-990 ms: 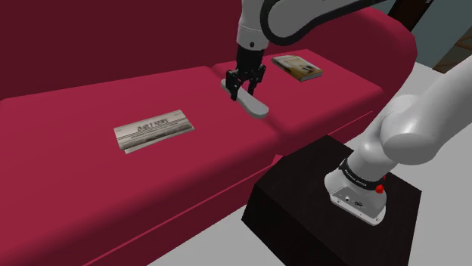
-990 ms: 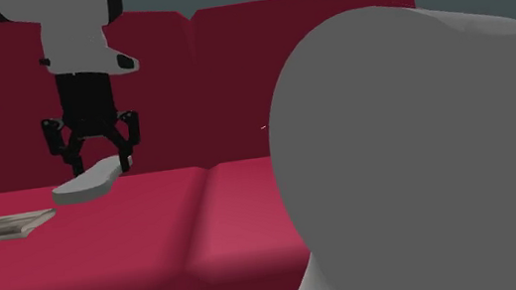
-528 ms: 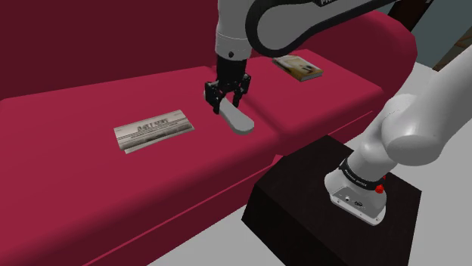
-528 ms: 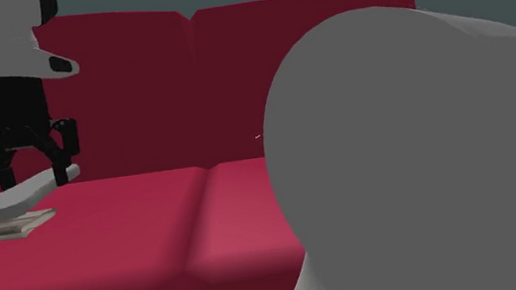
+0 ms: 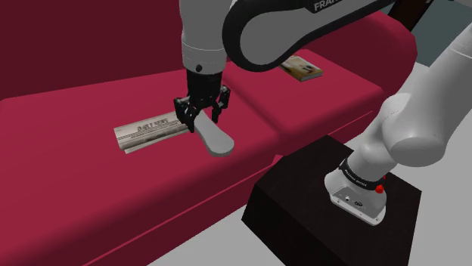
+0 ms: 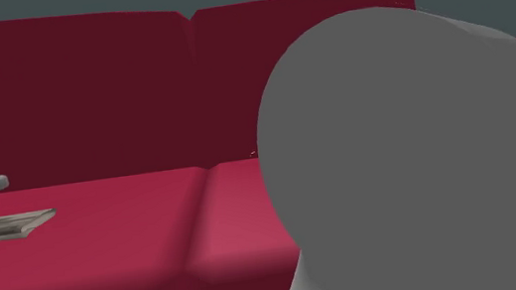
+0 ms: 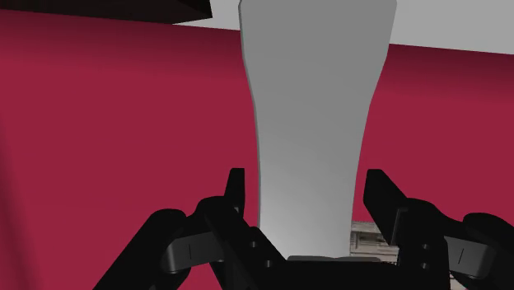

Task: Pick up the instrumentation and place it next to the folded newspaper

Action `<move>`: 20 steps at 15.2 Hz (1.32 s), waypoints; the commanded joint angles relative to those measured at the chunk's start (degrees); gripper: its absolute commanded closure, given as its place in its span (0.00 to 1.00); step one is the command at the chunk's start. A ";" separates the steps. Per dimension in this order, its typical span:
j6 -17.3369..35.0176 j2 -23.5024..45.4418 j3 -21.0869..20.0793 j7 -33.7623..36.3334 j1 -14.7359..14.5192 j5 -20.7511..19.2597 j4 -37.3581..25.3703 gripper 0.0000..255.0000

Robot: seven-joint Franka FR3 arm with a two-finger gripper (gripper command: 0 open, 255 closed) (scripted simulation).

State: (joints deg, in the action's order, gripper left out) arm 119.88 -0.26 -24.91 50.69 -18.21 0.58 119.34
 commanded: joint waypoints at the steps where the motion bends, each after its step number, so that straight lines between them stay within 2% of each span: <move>1: -0.58 2.72 -1.41 3.57 -1.39 -1.41 -3.09 1.00; 17: 10.27 8.55 -1.09 5.97 -2.02 -4.85 2.58 1.00; 20: 10.27 8.55 -1.09 5.97 -2.02 -4.85 2.58 1.00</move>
State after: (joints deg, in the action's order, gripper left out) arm 130.04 8.27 -26.01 56.66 -20.23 -4.24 121.87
